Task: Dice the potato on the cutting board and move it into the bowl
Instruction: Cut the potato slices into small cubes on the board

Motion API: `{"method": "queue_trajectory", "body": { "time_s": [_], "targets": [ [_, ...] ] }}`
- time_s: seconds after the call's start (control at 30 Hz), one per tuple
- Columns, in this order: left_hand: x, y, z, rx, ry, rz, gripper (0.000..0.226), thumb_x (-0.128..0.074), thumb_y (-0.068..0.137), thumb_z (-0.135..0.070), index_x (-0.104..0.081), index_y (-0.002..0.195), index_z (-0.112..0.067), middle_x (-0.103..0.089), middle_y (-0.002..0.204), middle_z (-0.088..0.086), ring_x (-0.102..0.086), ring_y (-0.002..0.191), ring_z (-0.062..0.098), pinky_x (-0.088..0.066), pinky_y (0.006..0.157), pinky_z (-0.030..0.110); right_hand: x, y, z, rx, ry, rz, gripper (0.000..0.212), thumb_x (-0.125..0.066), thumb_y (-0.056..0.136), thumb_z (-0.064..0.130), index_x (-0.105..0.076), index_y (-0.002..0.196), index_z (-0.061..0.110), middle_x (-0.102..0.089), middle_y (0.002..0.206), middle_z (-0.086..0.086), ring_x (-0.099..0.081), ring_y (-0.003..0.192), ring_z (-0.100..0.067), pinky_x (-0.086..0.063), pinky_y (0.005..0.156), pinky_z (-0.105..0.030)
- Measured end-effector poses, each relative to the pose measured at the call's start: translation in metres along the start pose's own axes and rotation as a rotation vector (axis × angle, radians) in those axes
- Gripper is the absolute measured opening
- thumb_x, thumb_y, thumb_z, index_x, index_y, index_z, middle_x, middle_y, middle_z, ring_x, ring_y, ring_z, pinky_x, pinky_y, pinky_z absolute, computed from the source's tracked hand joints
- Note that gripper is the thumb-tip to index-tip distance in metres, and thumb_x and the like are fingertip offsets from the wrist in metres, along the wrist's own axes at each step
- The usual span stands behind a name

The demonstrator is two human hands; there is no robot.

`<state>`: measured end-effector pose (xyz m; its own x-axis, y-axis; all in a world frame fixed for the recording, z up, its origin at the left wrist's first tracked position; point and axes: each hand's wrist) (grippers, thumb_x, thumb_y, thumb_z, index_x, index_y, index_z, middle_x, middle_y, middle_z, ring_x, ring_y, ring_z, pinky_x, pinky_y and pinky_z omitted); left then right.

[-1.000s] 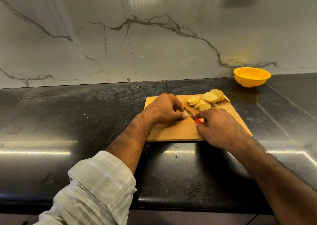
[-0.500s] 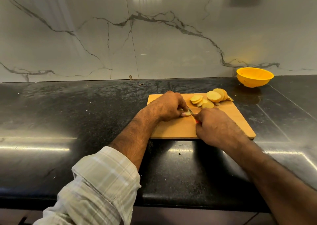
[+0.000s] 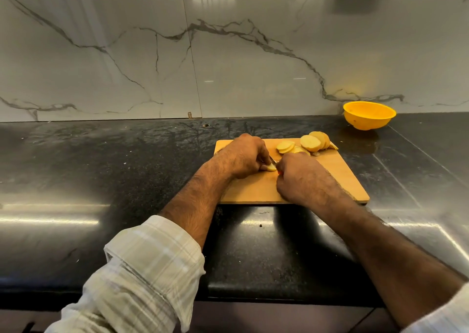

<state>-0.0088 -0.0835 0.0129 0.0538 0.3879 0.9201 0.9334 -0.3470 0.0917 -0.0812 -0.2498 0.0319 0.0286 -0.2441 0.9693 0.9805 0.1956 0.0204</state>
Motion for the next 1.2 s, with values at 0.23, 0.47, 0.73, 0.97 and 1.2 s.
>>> {"method": "queue_trajectory", "body": {
  "time_s": [0.23,0.47,0.73,0.97,1.2],
  "targets": [
    [0.003,-0.001,0.001,0.001,0.033,-0.013,0.02,-0.081,0.091,-0.016,-0.081,0.111,-0.021,-0.072,0.122,-0.002,-0.063,0.118,0.014,-0.053,0.106,0.037,0.012,-0.034,-0.017,-0.016,0.044,0.083,0.039,-0.07,0.094,0.022,-0.064,0.133,0.022,-0.064,0.122,0.0,-0.06,0.105,-0.019,-0.057,0.09,-0.036],
    [0.0,-0.003,0.004,-0.039,0.096,-0.027,0.016,-0.081,0.091,-0.021,-0.081,0.106,-0.025,-0.069,0.121,-0.007,-0.062,0.114,0.013,-0.054,0.104,0.04,0.018,-0.022,-0.018,-0.003,0.056,0.017,0.038,-0.068,0.093,0.021,-0.07,0.131,0.023,-0.07,0.111,-0.002,-0.064,0.093,-0.019,-0.059,0.08,-0.032],
    [-0.006,-0.003,0.016,-0.078,0.035,-0.092,0.016,-0.084,0.087,-0.017,-0.085,0.102,-0.023,-0.073,0.111,-0.009,-0.066,0.105,0.012,-0.057,0.098,0.042,-0.006,0.014,-0.007,-0.025,0.074,-0.019,0.037,-0.069,0.095,0.025,-0.069,0.131,0.022,-0.068,0.116,-0.003,-0.058,0.093,-0.017,-0.051,0.075,-0.028],
    [-0.006,-0.003,0.015,-0.057,-0.043,-0.078,0.019,-0.085,0.086,-0.012,-0.085,0.102,-0.021,-0.074,0.108,-0.01,-0.066,0.103,0.008,-0.058,0.098,0.037,-0.005,0.013,-0.002,-0.028,0.073,-0.012,0.037,-0.069,0.095,0.025,-0.068,0.132,0.021,-0.062,0.112,-0.002,-0.055,0.095,-0.016,-0.056,0.082,-0.031],
    [-0.007,-0.004,0.011,-0.038,0.0,-0.086,0.016,-0.085,0.087,-0.016,-0.085,0.102,-0.022,-0.073,0.111,-0.009,-0.065,0.104,0.011,-0.057,0.098,0.038,0.007,-0.01,-0.004,-0.021,0.053,0.07,0.041,-0.072,0.094,0.024,-0.065,0.135,0.021,-0.065,0.116,-0.001,-0.06,0.101,-0.018,-0.058,0.087,-0.032]
  ]
}}
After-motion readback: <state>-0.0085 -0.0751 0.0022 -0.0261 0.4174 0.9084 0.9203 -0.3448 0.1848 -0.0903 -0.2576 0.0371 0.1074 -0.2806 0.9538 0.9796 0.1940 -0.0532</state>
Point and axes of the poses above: each hand's wrist, its own y-axis towards the middle knuckle, its own x-axis out of the back of the hand, z = x × y
